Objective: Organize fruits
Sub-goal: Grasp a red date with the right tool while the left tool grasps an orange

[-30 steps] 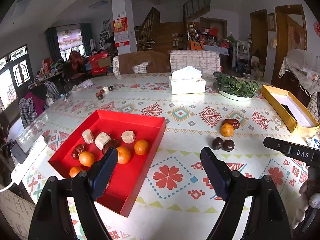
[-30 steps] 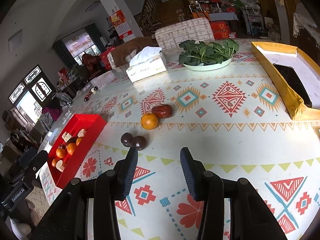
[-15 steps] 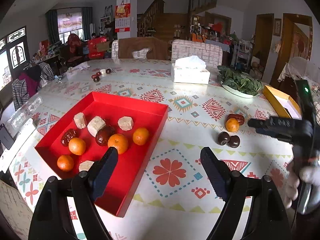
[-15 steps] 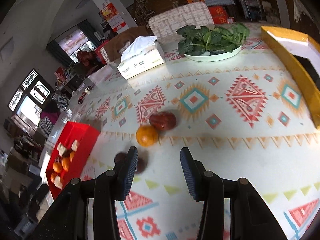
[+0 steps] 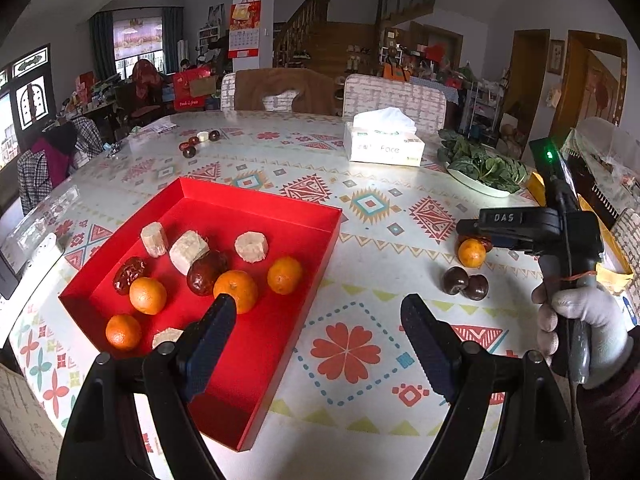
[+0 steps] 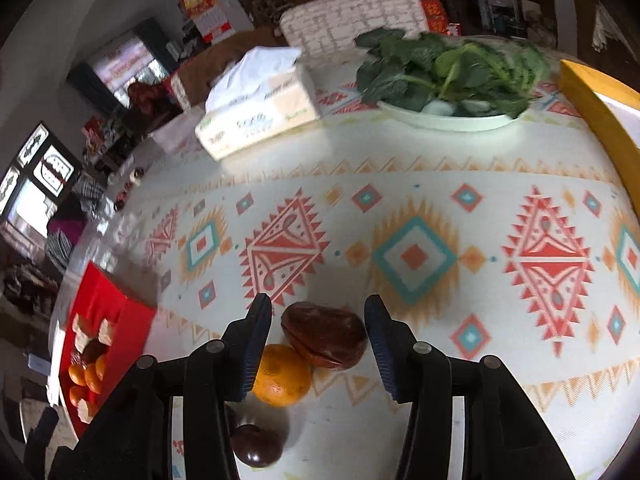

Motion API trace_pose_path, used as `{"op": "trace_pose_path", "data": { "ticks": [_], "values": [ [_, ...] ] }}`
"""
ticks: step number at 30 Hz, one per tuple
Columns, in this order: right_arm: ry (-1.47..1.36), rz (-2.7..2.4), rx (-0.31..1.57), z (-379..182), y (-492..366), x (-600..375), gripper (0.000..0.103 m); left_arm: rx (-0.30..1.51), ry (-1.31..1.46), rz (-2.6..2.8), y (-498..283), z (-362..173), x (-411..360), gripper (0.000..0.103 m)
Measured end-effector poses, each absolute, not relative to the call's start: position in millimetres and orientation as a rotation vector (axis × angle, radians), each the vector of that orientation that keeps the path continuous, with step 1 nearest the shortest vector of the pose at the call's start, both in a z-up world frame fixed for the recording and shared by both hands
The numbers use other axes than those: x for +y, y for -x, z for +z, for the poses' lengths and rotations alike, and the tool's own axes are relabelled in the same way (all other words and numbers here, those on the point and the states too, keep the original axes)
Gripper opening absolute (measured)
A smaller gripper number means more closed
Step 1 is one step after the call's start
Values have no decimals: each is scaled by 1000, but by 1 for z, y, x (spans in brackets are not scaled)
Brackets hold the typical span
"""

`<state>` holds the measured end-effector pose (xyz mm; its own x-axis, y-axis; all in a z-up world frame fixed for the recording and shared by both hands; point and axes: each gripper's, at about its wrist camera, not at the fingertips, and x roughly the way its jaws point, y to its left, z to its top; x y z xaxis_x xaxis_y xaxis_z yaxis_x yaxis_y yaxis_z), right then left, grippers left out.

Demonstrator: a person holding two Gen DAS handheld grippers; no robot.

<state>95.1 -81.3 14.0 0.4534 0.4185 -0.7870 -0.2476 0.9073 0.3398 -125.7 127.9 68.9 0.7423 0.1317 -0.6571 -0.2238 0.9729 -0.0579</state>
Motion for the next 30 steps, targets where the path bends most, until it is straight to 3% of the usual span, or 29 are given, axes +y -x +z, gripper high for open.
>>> {"op": "trace_pose_path", "data": {
  "ticks": [4,5,7,19,21,23,30],
  "values": [
    [-87,374,1002,19,-87,-76,51,709,133,181,122,70,125,84],
    [-68,355,994,21,-85,-78,44,707,132,173,121,71,124,84],
    [-46,316,994,22,-82,-86,42,709,132,154,119,72,121,84],
    [-267,317,961,14,-49,-172,36,759,111,-96,70,73,68,84],
    [-284,321,964,14,-50,-175,35,751,64,-143,57,70,50,80],
    [-292,325,959,14,-49,-177,35,787,48,-168,43,61,36,69],
    [-318,345,962,13,-52,-180,34,847,20,-187,1,43,13,69]
  ]
}}
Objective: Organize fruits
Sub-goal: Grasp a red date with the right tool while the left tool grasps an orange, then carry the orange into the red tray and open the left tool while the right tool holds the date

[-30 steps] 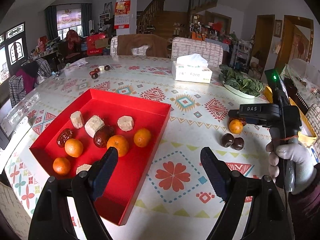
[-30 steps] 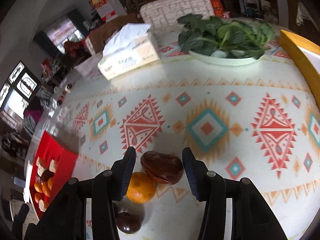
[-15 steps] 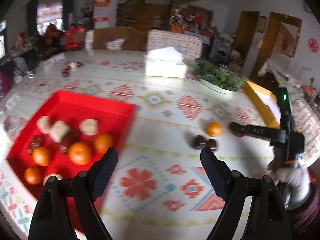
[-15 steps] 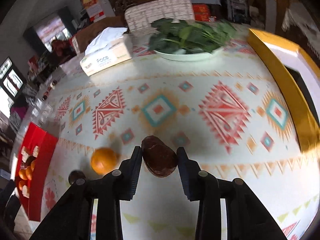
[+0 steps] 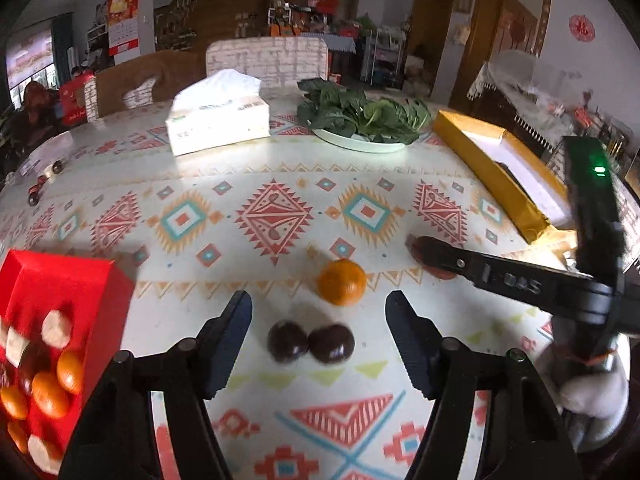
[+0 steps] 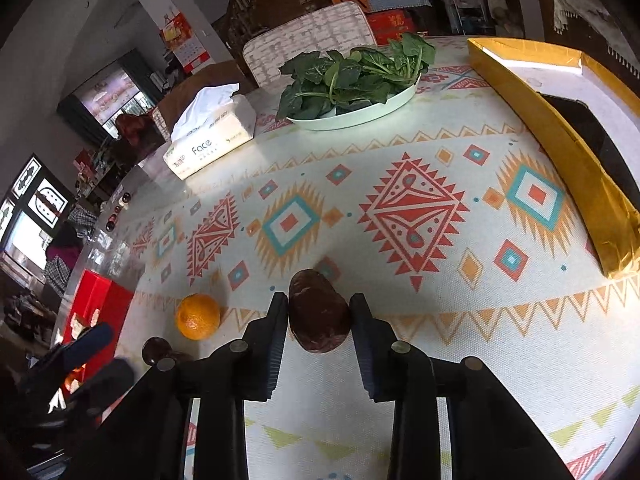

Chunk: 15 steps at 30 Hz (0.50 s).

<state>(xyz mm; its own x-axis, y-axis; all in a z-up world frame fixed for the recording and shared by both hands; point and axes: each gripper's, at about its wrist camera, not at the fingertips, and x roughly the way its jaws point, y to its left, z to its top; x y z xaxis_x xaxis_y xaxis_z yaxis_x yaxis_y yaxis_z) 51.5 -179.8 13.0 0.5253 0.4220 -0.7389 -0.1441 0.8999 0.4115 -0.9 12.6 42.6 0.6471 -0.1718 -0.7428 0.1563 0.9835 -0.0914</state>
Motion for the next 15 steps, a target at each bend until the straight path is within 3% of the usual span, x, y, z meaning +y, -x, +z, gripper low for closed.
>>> {"op": "trace_pose_path", "data": {
  "ticks": [4,6,8,10,15],
  "values": [
    [-348,357,968,12,-54,-183,34,872,-18,-194,-18,34,1,67],
    [-359,362,972,11,-55,-183,34,891,-34,-210,-24,28,-5,59],
    [-370,367,976,11,-56,-184,34,915,-58,-220,-29,22,-13,43],
    [-377,371,978,11,-56,-184,35,934,-81,-218,-31,17,-18,33],
    [-379,382,979,10,-56,-184,35,929,-88,-207,-31,16,-19,32]
  ]
}}
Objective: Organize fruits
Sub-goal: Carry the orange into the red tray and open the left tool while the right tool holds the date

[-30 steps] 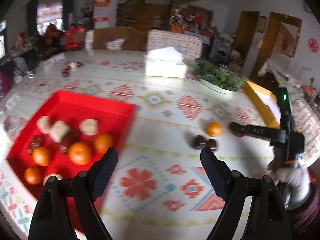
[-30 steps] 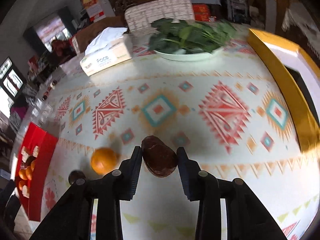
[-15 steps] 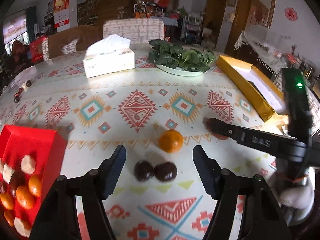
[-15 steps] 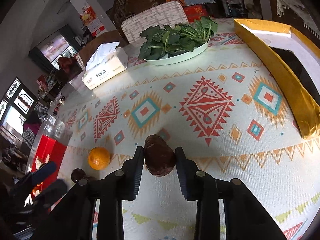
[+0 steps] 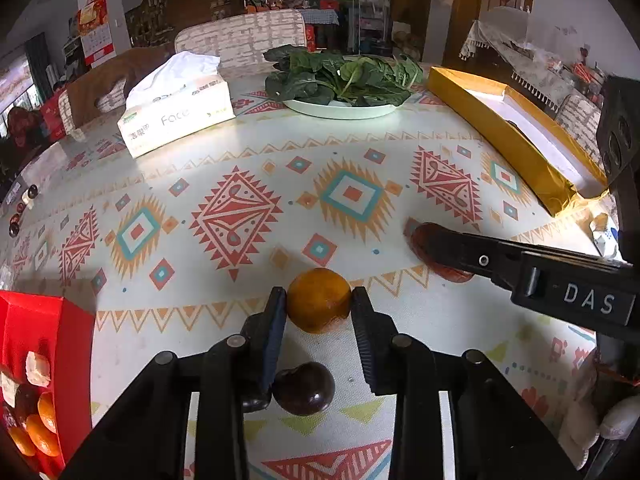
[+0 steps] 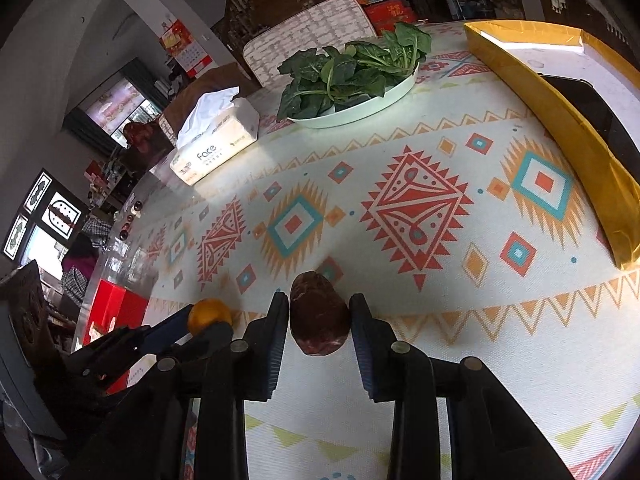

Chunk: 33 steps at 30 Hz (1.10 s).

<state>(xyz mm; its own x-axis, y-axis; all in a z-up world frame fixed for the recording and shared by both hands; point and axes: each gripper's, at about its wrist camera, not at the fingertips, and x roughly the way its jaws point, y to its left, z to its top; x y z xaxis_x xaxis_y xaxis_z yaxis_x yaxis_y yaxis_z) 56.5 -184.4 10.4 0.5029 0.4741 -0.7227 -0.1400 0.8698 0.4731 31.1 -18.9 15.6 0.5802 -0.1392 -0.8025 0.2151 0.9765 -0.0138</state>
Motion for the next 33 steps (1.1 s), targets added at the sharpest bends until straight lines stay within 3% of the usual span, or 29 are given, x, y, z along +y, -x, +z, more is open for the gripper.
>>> {"op": "trace_pose_path", "data": {
  "ticks": [12,19,33],
  "values": [
    [-425,426,975,10,-57,-185,34,813,59,-139,20,58,29,32],
    [-437,441,966,9,-55,-184,32,747,176,13,78,84,99,32],
    [-223,435,906,26,-32,-138,32,661,280,218,161,92,201,32]
  ]
}}
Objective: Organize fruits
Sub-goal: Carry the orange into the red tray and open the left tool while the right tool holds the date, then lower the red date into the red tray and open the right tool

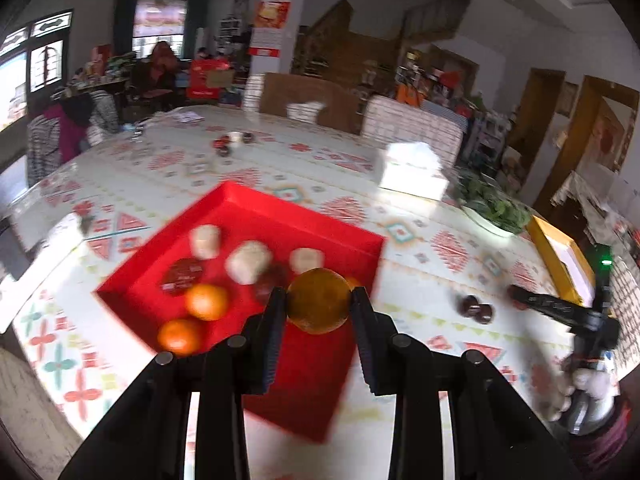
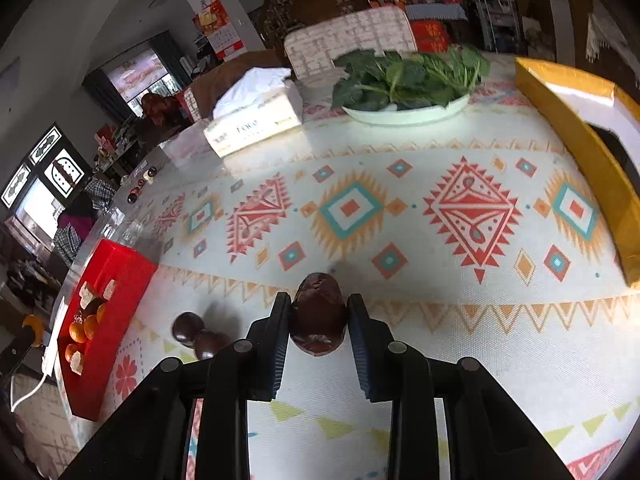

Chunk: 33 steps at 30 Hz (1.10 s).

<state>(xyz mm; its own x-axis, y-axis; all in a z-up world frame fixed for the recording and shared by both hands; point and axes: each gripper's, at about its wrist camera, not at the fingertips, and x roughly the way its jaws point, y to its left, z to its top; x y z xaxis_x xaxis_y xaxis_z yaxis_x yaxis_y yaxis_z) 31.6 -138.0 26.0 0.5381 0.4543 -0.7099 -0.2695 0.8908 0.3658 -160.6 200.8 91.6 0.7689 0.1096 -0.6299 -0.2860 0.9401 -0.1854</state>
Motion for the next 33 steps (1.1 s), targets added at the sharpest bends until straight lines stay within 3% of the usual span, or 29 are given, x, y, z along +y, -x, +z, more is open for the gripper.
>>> {"op": "trace_pose_path", "data": {
  "ticks": [12,20,33],
  "values": [
    [-83,667,836,87,27,-34,32,690,368,276,180,57,258,32],
    [66,876,882,74,65,74,32,704,403,291,178,46,281,32],
    [252,887,898,39,78,135,32,758,407,271,153,33,298,32]
  ]
}}
